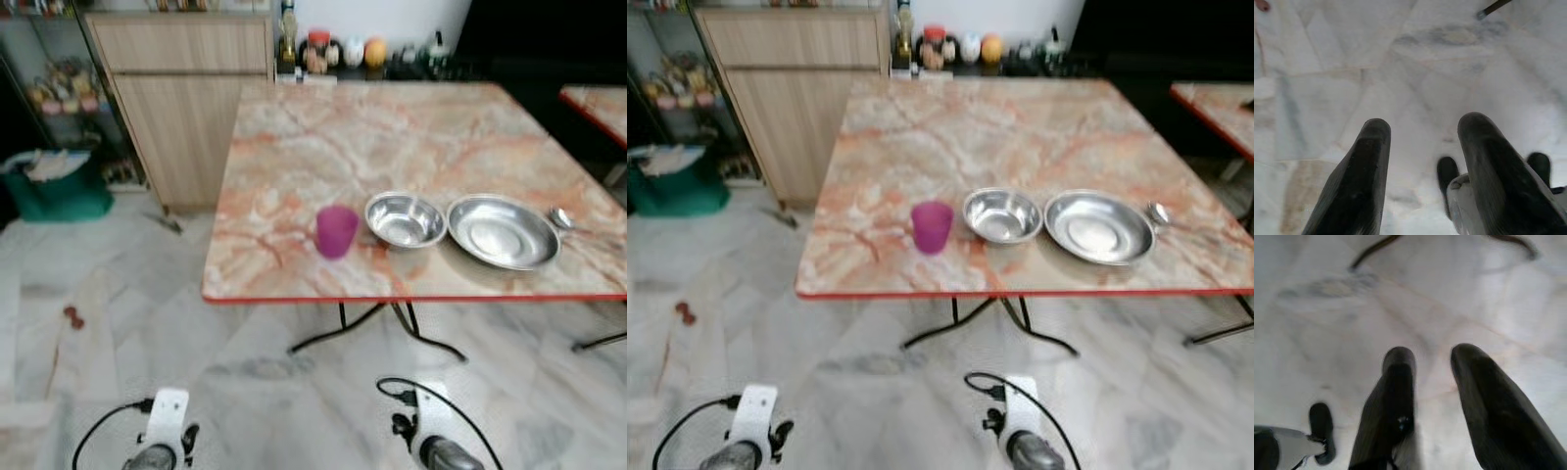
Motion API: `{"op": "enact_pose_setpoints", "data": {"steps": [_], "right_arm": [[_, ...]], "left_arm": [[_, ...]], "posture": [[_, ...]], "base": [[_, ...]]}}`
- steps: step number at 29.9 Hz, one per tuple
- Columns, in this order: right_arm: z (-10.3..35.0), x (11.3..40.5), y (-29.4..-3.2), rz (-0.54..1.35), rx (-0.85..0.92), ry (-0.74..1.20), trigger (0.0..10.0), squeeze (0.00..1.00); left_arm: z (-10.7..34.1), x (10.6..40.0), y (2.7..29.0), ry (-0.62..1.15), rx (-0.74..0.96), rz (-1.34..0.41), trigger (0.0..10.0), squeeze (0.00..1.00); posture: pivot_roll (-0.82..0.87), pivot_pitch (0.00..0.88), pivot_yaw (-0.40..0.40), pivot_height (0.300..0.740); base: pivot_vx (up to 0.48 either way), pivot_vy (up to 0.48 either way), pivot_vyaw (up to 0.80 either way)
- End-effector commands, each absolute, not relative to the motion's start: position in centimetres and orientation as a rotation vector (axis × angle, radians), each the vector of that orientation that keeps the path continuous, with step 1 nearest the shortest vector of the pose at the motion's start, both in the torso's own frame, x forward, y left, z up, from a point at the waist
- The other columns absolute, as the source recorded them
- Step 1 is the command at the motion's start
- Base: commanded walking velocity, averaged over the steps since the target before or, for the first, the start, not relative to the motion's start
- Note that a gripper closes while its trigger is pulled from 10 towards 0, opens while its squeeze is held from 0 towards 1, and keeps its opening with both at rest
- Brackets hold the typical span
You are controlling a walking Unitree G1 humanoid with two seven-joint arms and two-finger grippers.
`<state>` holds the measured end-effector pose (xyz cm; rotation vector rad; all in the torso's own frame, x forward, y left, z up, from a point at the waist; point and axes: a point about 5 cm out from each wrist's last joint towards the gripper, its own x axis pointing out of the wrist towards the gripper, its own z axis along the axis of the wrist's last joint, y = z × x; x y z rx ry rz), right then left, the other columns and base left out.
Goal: Setting the table
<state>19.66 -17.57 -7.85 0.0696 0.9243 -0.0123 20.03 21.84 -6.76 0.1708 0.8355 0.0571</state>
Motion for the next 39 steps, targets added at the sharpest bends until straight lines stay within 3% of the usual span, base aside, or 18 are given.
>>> {"op": "enact_pose_setpoints", "data": {"steps": [1,25,39], "right_arm": [[-7.66,20.05,-17.15,-0.008,0.080,0.905,10.0,0.00],[-7.58,20.23,-16.96,0.003,0.080,0.901,10.0,0.00],[-7.55,20.27,-17.03,0.020,0.072,0.902,10.0,0.00]], "left_arm": [[-6.99,19.51,22.27,0.858,0.180,0.066,10.0,0.00],[-6.90,19.71,22.27,0.857,0.173,0.067,10.0,0.00],[-7.11,19.37,22.23,0.872,0.173,0.065,10.0,0.00]], "posture": [[0.06,0.000,-0.057,0.740],[0.06,0.000,-0.054,0.740],[0.06,0.000,-0.058,0.740]], "base": [[0.000,-0.251,0.00],[0.000,-0.234,0.00],[0.000,-0.034,0.00]]}}
